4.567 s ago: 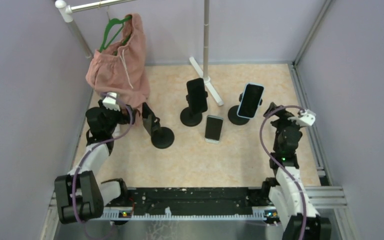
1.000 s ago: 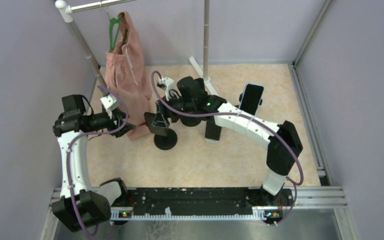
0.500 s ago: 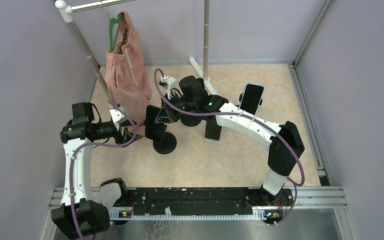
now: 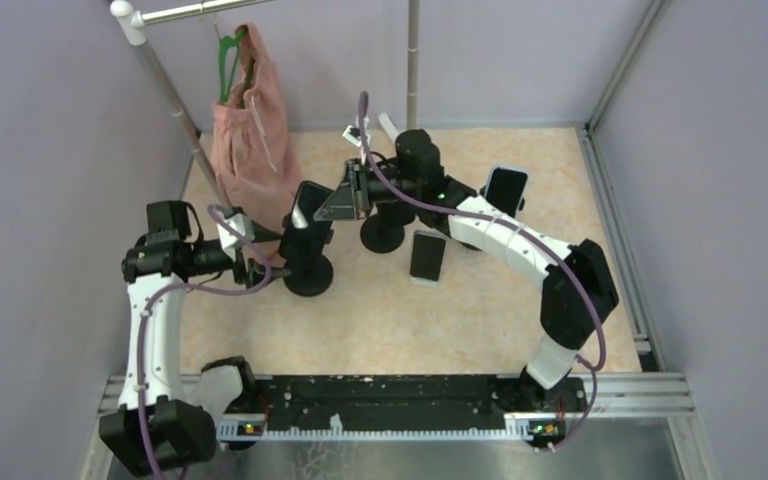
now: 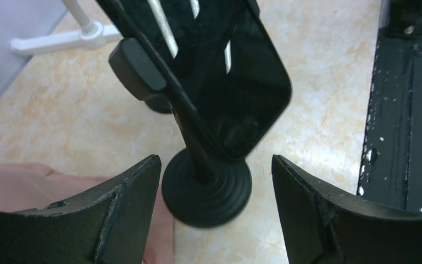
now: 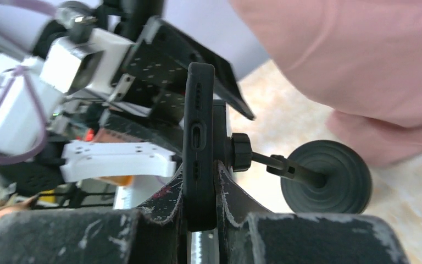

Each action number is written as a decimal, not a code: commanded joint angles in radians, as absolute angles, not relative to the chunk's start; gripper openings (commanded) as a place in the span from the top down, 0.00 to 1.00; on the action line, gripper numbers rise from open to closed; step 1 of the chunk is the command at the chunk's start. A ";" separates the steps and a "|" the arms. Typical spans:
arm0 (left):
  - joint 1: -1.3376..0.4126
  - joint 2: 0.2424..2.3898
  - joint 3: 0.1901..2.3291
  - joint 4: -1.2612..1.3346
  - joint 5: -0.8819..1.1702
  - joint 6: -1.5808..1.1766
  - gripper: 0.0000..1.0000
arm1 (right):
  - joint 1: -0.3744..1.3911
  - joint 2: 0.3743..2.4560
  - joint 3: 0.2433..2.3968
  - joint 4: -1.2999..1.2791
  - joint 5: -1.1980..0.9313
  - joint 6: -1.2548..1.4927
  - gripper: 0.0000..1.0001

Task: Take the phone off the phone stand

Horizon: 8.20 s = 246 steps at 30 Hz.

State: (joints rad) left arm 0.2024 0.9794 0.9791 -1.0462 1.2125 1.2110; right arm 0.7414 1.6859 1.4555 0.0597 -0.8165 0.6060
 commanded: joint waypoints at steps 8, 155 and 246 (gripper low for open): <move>0.178 1.010 1.044 -1.152 1.416 1.270 0.18 | 0.723 1.646 1.425 1.086 -1.115 1.283 1.00; 0.077 0.878 1.039 -0.592 1.110 0.472 0.09 | 0.720 1.313 1.202 0.825 -1.184 1.147 1.00; 0.041 0.627 0.986 -0.358 1.346 0.388 1.00 | 0.958 1.683 1.210 1.367 -0.756 1.527 0.50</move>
